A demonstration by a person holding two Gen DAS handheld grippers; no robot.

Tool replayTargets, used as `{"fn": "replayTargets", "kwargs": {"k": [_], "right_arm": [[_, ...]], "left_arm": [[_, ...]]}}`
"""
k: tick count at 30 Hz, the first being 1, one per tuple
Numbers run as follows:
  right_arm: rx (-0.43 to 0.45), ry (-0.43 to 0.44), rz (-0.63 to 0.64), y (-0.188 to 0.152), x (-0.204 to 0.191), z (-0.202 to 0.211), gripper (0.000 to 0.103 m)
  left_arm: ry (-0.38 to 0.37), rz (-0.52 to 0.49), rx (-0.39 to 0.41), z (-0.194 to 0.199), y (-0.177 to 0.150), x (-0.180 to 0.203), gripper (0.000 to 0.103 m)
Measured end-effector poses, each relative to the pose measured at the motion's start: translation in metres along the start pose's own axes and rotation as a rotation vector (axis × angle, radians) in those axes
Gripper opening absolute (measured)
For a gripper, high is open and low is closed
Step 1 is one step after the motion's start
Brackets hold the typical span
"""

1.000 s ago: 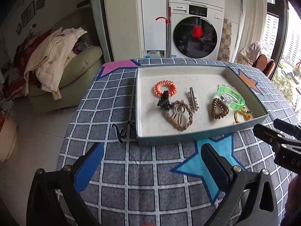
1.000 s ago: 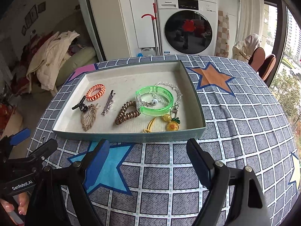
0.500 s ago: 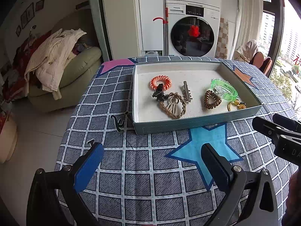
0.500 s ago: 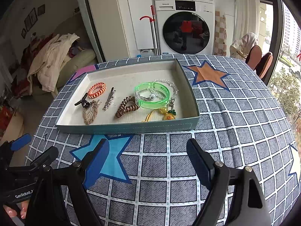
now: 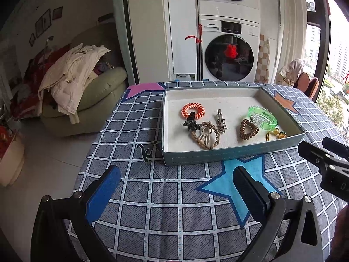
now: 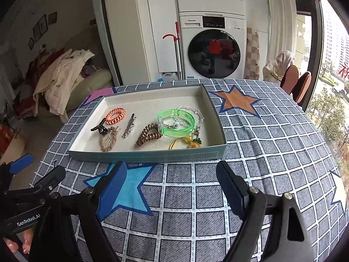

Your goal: Organize jewelry

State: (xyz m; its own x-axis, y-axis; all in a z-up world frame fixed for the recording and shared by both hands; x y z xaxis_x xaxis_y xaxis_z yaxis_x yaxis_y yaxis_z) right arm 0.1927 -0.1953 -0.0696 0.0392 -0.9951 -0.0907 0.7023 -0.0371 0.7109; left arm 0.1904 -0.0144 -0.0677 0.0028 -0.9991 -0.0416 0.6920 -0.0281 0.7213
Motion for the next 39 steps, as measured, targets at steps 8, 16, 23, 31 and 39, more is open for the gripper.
{"fn": "replayTargets", "kwargs": {"k": [8,16,23,31,39], "right_arm": [[0.039,-0.028,0.031,-0.0010,-0.0053,0.0058,0.086],[0.048,-0.040,0.032,-0.0021,-0.0050,0.0058,0.086],[0.055,-0.042,0.040,-0.0015,-0.0071,0.0075,0.086],[0.055,-0.039,0.041,-0.0003,-0.0088,0.0072,0.086],[0.055,-0.040,0.041,-0.0006,-0.0105,0.0080,0.086]], "left_arm": [[0.018,0.018,0.044,0.0012,0.0004,-0.0016,0.103],[0.019,0.025,0.037,-0.0025,-0.0002,-0.0034,0.103],[0.022,0.028,0.039,-0.0014,0.0006,-0.0042,0.103],[0.022,0.027,0.043,-0.0001,0.0009,-0.0041,0.103],[0.026,0.029,0.036,0.0027,0.0012,-0.0056,0.103]]}}
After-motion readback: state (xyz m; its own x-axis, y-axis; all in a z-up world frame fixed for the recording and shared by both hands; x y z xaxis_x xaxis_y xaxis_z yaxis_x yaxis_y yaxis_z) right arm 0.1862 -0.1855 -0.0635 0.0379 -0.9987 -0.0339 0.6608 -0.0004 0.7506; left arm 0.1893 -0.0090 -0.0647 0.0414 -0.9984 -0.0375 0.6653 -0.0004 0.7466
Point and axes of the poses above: each gripper's, at about its wrist camera, not at the fingertips, and z roughly against the way its jaws point, x to its right, y to its top, the point moved 6 cm from there along -z, roughly the way its jaws point, and after that the axes turned 3 degrees about -x, right-handed, at the moved point
